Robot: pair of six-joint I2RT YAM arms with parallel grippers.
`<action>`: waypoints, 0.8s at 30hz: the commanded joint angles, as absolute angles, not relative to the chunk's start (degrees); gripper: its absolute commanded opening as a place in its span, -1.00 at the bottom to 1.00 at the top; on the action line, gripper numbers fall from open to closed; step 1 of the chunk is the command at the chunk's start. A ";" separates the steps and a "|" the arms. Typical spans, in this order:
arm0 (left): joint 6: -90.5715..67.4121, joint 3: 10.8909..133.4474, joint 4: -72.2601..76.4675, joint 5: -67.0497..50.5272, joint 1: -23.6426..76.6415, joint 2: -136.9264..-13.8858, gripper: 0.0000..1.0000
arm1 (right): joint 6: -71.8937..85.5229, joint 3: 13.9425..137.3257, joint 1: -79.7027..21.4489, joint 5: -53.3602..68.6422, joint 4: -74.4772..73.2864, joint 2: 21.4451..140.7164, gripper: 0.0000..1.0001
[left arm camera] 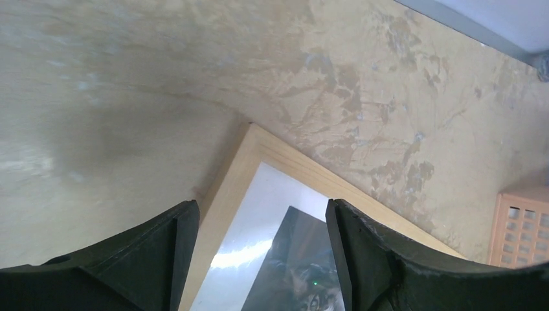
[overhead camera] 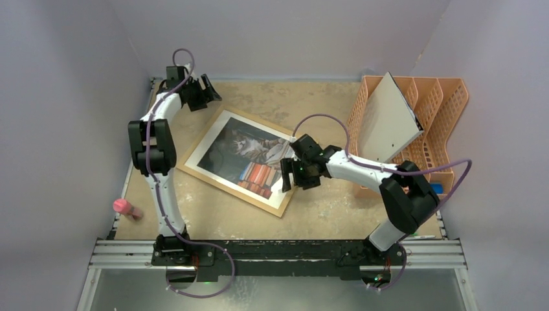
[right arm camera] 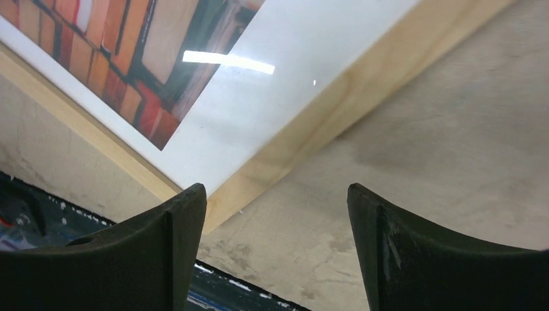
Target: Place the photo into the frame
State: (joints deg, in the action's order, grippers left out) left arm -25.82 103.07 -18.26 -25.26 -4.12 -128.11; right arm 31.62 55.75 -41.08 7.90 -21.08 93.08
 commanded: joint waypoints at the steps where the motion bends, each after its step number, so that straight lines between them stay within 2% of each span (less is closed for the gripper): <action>1: -22.34 108.01 -29.55 -19.33 -6.06 -122.05 0.50 | 34.36 61.83 -40.87 -2.85 -29.10 88.16 0.65; 5: -25.96 104.02 -36.02 -12.10 -6.06 -115.51 0.50 | 31.75 68.27 -39.91 -7.33 -27.51 90.74 0.67; 9: -33.21 91.18 -38.38 -6.18 -6.06 -105.67 0.52 | 29.30 77.00 -36.46 -10.32 -22.76 97.40 0.66; 12: -38.03 76.58 -32.24 -9.64 -6.06 -96.13 0.54 | 27.64 84.54 -34.58 -11.52 -18.55 102.28 0.66; 17: -43.93 61.03 -28.91 -12.00 -5.88 -85.79 0.55 | 24.34 94.67 -32.92 -11.03 -13.77 112.24 0.68; 20: -44.38 54.00 -26.72 -13.61 -5.76 -81.48 0.55 | 24.56 99.17 -31.37 -9.75 -14.39 117.84 0.68; 24: -41.75 50.00 -26.76 -16.29 -5.28 -80.22 0.55 | 26.13 98.14 -29.84 -8.48 -9.39 121.34 0.67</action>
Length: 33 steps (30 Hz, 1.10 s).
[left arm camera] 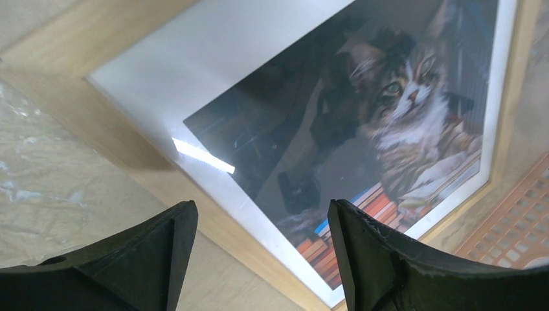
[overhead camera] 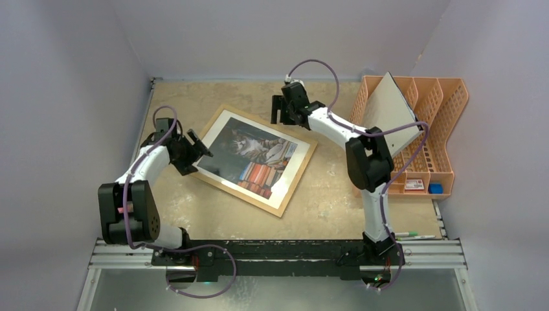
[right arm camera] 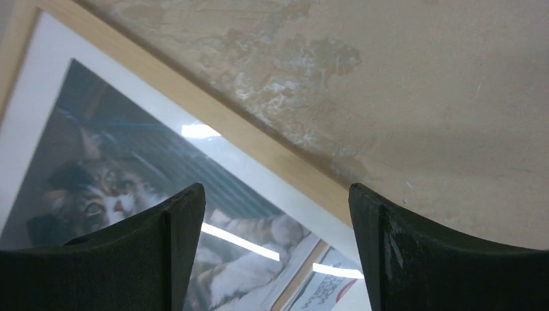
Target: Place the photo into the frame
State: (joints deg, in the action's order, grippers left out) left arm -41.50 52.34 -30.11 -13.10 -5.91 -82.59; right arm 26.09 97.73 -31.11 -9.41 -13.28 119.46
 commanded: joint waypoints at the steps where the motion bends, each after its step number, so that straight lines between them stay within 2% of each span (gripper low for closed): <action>1: -41.20 48.98 -26.80 -16.54 -4.90 -79.93 0.55 | 25.97 97.67 -29.76 -8.03 -8.36 121.87 0.67; 8: -41.05 42.12 -21.24 -17.83 -3.25 -79.60 0.56 | 23.31 96.94 -29.63 -5.24 -7.39 125.52 0.66; 18: -42.35 38.70 -12.74 -17.36 -2.81 -84.45 0.55 | 17.53 90.34 -29.62 3.73 -6.61 124.21 0.65; 25: -39.99 45.31 -12.11 -19.48 -2.86 -88.38 0.55 | 18.56 84.12 -29.65 5.55 -5.79 119.57 0.61; 33: -37.96 55.89 -11.47 -21.20 -3.22 -99.34 0.54 | 27.37 70.94 -29.75 7.28 -4.34 109.27 0.56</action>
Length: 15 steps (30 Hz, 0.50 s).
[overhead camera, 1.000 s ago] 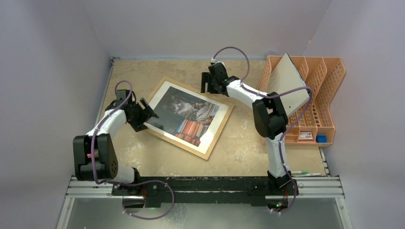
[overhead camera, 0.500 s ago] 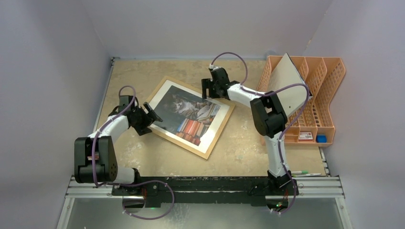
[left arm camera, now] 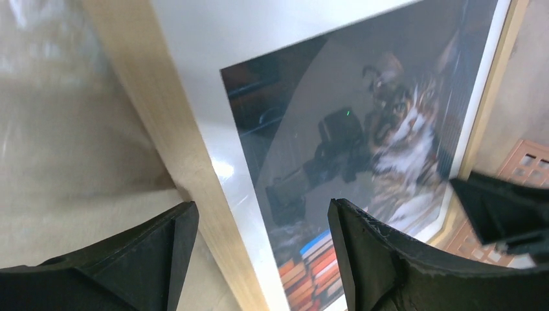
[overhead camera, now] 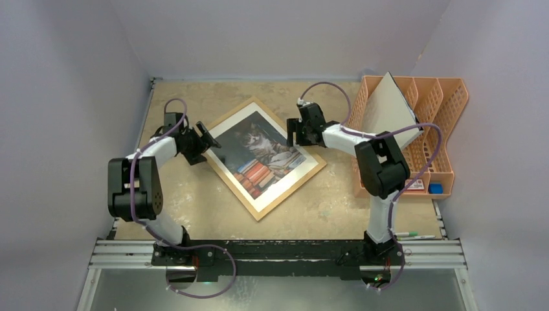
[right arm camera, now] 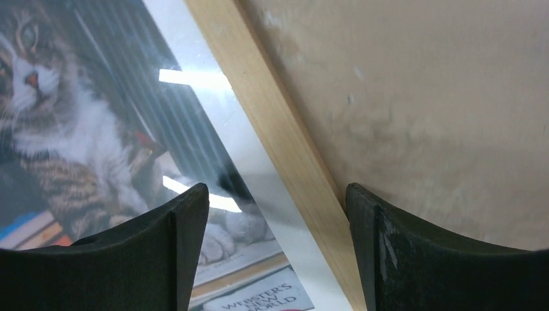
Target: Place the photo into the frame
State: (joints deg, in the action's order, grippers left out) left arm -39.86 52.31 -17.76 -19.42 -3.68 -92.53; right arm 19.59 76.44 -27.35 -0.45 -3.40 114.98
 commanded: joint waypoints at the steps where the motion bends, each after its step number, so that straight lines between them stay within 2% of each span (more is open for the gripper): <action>1: -38.08 56.88 -11.42 -21.39 -3.20 -101.23 0.54 | 28.57 69.07 -29.76 7.56 -4.10 108.04 0.56; 10: -40.88 57.26 -8.92 -24.02 -3.02 -107.11 0.53 | 37.92 53.60 -32.83 13.21 1.73 95.45 0.55; 15: -39.68 61.35 -11.10 -24.45 -3.05 -108.16 0.53 | 39.34 54.13 -33.40 4.42 -3.92 92.43 0.55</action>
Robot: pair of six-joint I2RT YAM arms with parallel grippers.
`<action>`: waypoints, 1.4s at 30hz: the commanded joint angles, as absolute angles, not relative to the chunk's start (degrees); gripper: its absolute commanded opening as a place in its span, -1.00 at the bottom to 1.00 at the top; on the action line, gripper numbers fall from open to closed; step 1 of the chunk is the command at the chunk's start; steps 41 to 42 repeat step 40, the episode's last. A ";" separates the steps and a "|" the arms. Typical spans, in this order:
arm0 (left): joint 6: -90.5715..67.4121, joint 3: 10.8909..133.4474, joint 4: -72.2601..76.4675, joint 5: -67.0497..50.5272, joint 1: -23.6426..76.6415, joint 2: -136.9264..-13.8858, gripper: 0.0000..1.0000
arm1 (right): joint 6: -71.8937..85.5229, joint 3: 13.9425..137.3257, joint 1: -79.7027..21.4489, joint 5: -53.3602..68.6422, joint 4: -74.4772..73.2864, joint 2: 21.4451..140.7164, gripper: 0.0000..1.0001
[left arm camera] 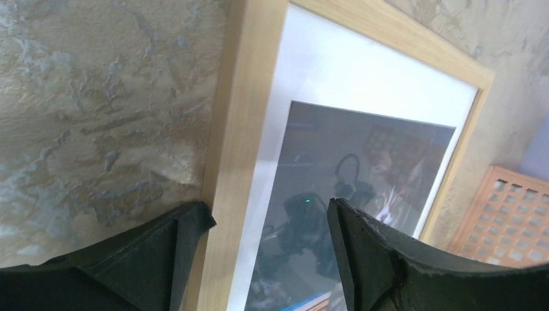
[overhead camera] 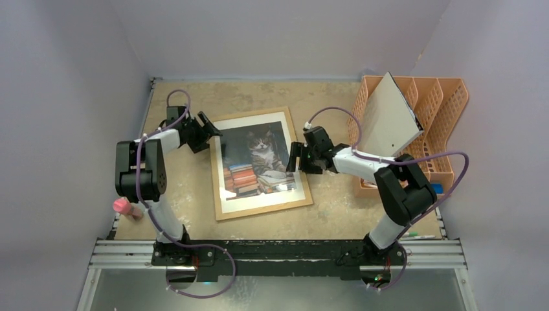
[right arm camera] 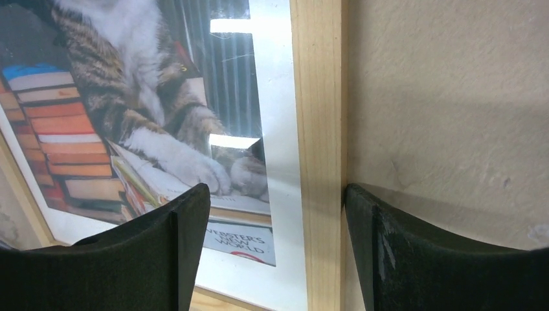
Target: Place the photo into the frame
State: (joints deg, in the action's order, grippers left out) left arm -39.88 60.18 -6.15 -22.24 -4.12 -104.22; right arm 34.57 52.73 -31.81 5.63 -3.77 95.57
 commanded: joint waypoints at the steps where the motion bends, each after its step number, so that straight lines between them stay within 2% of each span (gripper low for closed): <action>1: -38.54 62.71 -12.59 -23.68 -3.05 -107.92 0.53 | 39.57 54.93 -33.42 1.62 -5.55 91.63 0.55; 6: -34.03 69.51 -20.16 -19.17 -3.01 -101.77 0.53 | 41.27 58.43 -33.40 -13.46 -12.23 84.00 0.58; 11: -30.90 72.41 -26.46 -14.68 -3.03 -91.62 0.55 | 40.44 58.98 -33.40 -22.88 -15.36 74.01 0.62; 15: -29.08 72.29 -31.07 -8.46 -3.00 -82.15 0.55 | 40.56 58.29 -33.40 -27.88 -17.93 65.93 0.75; 21: -28.64 68.82 -33.83 -2.77 -2.98 -65.85 0.57 | 39.86 58.54 -33.40 -32.09 -22.57 54.53 0.97; 28: -28.74 67.21 -44.36 4.47 -2.97 -48.67 0.69 | 43.34 61.50 -33.40 -36.65 -30.00 44.72 0.98; 36: -29.20 70.61 -57.89 9.71 -2.97 -40.57 0.79 | 42.37 62.32 -33.40 -38.98 -33.08 40.66 0.98; 42: -29.46 71.76 -60.00 10.96 -2.93 -39.33 0.83 | 41.92 63.01 -33.40 -39.58 -33.69 41.47 0.98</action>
